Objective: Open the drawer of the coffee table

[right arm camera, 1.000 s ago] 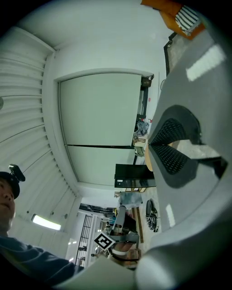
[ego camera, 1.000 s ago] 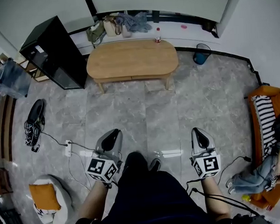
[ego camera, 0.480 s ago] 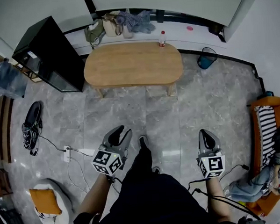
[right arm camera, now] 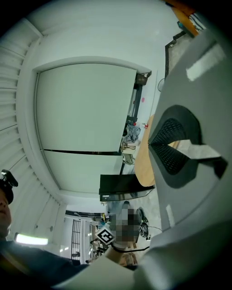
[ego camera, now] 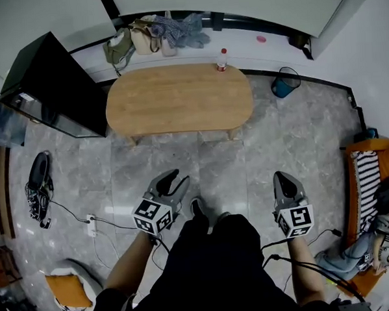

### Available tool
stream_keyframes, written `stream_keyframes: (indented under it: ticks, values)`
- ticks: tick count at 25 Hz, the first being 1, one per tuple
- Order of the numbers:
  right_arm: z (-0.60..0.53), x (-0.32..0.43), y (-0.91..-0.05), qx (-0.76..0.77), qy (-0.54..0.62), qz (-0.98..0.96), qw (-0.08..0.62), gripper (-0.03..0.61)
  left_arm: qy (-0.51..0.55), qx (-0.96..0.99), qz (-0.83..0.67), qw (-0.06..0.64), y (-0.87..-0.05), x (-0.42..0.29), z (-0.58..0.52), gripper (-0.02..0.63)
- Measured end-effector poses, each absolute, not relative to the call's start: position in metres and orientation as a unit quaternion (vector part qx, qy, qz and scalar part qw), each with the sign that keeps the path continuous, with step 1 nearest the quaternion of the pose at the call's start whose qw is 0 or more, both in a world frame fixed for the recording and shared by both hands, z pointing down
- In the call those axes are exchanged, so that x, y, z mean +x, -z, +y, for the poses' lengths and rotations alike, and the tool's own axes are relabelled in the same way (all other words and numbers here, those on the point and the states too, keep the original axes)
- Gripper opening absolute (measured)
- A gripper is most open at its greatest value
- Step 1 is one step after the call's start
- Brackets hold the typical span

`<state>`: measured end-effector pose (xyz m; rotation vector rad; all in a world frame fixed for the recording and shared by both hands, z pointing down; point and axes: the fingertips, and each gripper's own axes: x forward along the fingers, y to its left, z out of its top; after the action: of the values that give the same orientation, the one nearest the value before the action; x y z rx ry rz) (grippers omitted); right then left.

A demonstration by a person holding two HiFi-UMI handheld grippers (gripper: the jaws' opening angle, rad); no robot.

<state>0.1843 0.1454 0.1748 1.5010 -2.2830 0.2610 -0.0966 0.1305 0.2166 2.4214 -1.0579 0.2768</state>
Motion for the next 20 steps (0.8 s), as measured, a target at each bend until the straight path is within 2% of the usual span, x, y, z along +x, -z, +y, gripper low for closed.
stream_keyframes:
  ticks: [7,13,20]
  values:
    - [0.066,0.204,-0.235,0.514,-0.108,-0.826,0.202,0.002,-0.12,0.87,-0.405,0.253,-0.249,-0.082,0.071,0.163]
    - [-0.013,0.221,-0.305,0.494,-0.139,-0.838,0.184,0.005,-0.13,0.831,-0.445,0.309,-0.305,-0.083,0.024,0.167]
    - [-0.053,0.236,-0.417,0.456,-0.174,-0.847,0.21,0.08,-0.162,0.811,-0.439,0.35,-0.411,-0.081,-0.005,0.182]
